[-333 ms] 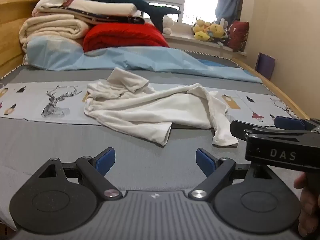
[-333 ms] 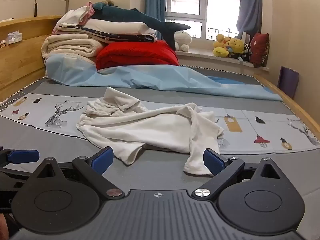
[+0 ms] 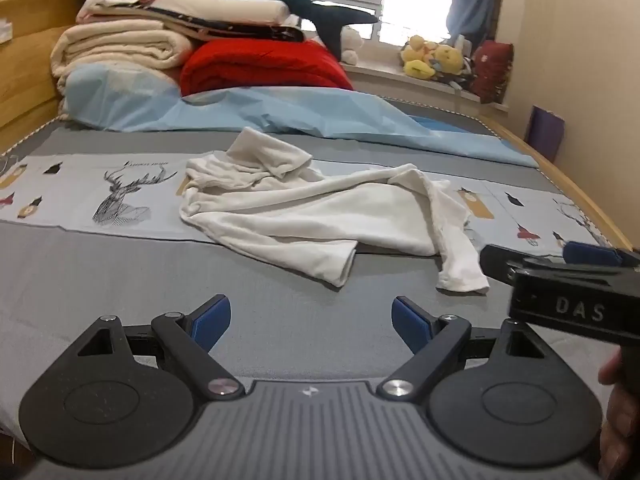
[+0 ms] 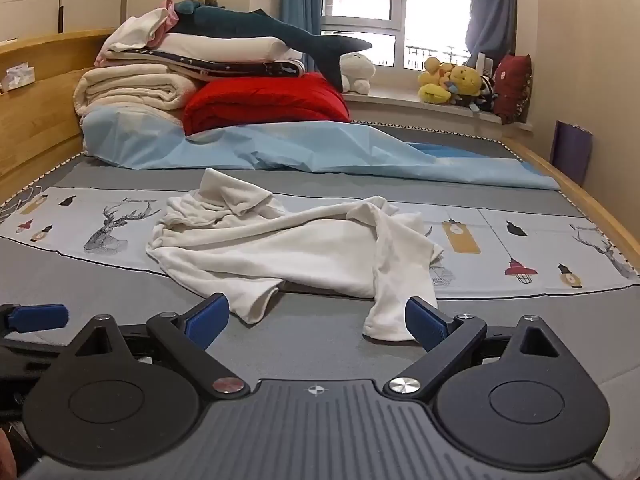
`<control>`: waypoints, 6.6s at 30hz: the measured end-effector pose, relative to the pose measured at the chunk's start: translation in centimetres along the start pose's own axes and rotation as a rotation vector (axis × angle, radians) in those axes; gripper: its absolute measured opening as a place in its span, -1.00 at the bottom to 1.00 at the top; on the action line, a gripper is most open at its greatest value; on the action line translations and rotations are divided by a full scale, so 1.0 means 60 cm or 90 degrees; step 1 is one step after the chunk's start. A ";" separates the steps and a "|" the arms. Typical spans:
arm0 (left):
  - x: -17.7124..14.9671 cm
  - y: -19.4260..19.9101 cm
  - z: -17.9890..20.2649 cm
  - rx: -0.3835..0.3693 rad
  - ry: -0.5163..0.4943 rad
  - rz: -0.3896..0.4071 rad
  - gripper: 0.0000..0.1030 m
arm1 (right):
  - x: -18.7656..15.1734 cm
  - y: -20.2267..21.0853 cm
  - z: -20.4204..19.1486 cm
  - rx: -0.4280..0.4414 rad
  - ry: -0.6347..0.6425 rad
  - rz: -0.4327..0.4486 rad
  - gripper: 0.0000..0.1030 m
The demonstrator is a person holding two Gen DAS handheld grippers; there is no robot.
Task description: Fold small clothes
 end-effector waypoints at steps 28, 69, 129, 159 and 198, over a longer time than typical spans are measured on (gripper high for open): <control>0.008 -0.003 -0.022 0.026 0.028 -0.002 0.76 | -0.002 -0.004 -0.022 0.021 0.043 -0.011 0.85; 0.008 -0.005 -0.024 0.026 0.030 -0.006 0.76 | -0.001 -0.005 -0.022 0.022 0.044 -0.012 0.85; 0.047 -0.155 -0.042 -0.129 -0.181 -0.190 -1.00 | -0.082 -0.281 0.254 -0.041 -0.217 -0.186 -0.89; 0.040 -0.425 0.074 0.002 -0.188 -0.201 -0.90 | -0.100 -0.377 0.172 0.032 -0.065 -0.278 -1.00; 0.058 -0.251 -0.114 0.004 -0.188 -0.377 -0.12 | -0.085 -0.311 0.173 0.091 -0.096 -0.263 -1.00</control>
Point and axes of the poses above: each gripper's, at about its wrist camera, not at the fingertips, and y roughly against the way its jaws point, z to its right, x to its top, the point moved 6 cm from there along -y, roughly the way its jaws point, and after that the axes turned 13 degrees about y, right-handed, at the moved point
